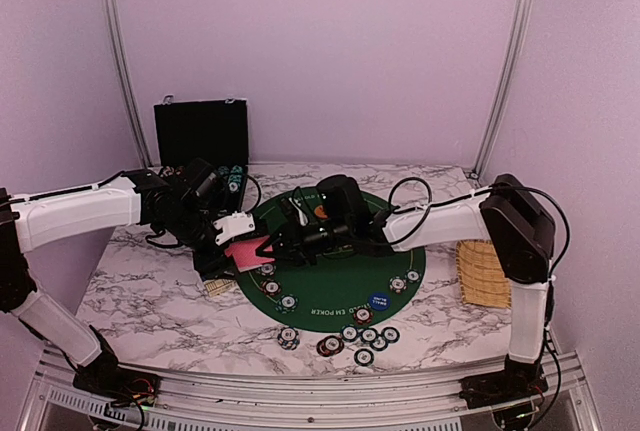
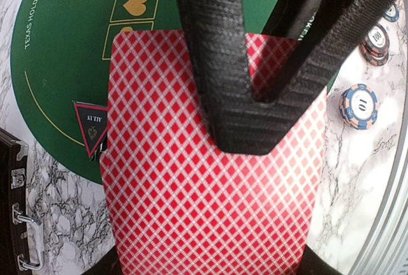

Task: Distribute texas hold em gaming equipment

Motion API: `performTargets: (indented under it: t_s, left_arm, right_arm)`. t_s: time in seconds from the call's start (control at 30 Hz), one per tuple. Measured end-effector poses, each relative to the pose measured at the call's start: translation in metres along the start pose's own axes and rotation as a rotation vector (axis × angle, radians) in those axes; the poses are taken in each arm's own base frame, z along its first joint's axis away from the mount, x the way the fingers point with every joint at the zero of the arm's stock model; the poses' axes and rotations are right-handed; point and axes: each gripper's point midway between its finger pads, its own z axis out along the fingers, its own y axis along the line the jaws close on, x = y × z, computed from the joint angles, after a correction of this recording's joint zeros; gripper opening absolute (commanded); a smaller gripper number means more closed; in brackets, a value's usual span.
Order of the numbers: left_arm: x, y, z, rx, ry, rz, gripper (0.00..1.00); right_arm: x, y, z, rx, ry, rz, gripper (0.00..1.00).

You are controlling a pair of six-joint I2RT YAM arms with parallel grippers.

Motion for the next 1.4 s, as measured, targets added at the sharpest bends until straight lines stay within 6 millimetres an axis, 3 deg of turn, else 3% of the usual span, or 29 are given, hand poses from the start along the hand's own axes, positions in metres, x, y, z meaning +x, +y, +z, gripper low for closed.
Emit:
performTargets:
  t_s: [0.37,0.8,1.1,1.4]
  left_arm:
    - [0.005,-0.001,0.002,0.004,0.010,-0.010,0.00]
    - [0.012,0.001,0.004,0.006,0.023,-0.026,0.00]
    - [0.020,0.003,0.003,0.002,0.030,-0.043,0.00]
    - [0.027,0.002,0.001,-0.002,0.031,-0.053,0.00]
  right_arm:
    - [0.001,-0.002,-0.005,0.034,0.001,-0.019,0.15]
    - [-0.001,-0.006,-0.014,0.069,0.004,-0.029,0.00]
    - [-0.029,-0.009,-0.044,0.080,-0.059,-0.022,0.00]
    - [-0.068,-0.029,-0.074,0.099,-0.139,0.008,0.00]
